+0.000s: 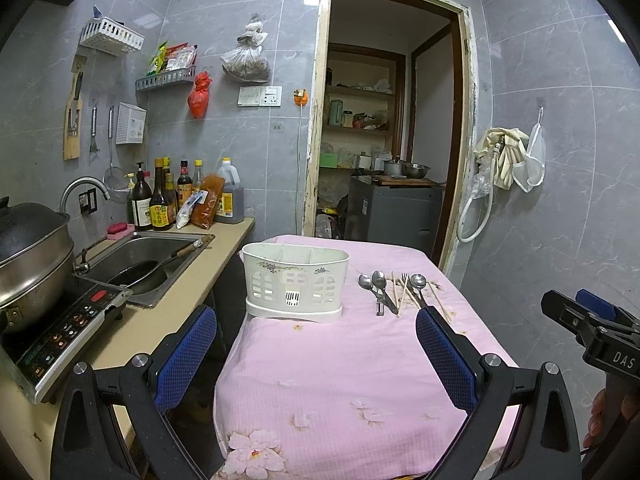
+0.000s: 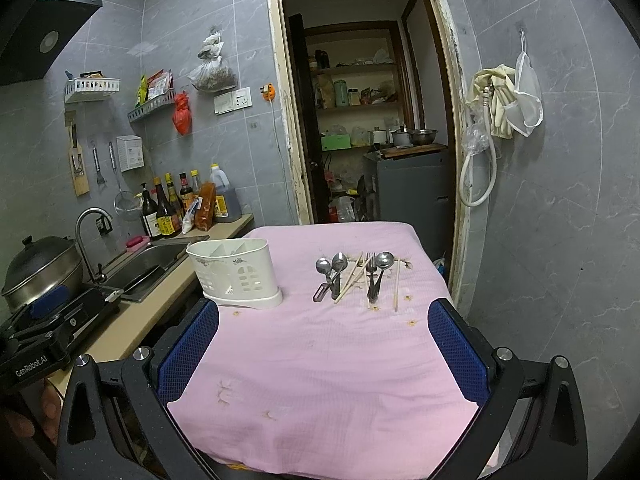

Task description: Organize utensils

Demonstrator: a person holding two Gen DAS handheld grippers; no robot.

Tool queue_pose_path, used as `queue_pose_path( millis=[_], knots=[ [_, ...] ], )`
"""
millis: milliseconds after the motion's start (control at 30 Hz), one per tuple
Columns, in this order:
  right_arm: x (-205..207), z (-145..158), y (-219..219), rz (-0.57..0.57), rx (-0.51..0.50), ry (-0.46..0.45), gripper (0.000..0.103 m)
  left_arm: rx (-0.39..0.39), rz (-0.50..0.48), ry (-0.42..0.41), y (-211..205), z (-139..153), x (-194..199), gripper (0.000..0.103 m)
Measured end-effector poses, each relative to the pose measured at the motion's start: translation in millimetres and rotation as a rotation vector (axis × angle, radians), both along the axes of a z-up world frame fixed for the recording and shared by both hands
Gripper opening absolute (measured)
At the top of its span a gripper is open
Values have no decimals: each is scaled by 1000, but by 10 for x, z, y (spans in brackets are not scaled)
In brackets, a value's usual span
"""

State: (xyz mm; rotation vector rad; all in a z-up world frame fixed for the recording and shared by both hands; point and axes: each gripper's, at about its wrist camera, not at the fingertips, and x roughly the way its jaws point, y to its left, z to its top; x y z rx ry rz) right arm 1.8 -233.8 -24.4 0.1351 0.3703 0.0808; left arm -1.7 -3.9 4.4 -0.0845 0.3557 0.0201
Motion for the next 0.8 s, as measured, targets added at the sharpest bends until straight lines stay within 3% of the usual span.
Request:
queue_pose_path(
  millis=[800],
  knots=[
    [23, -29, 28, 5, 0, 7, 102, 5, 0, 1, -9, -10, 3, 101]
  ],
)
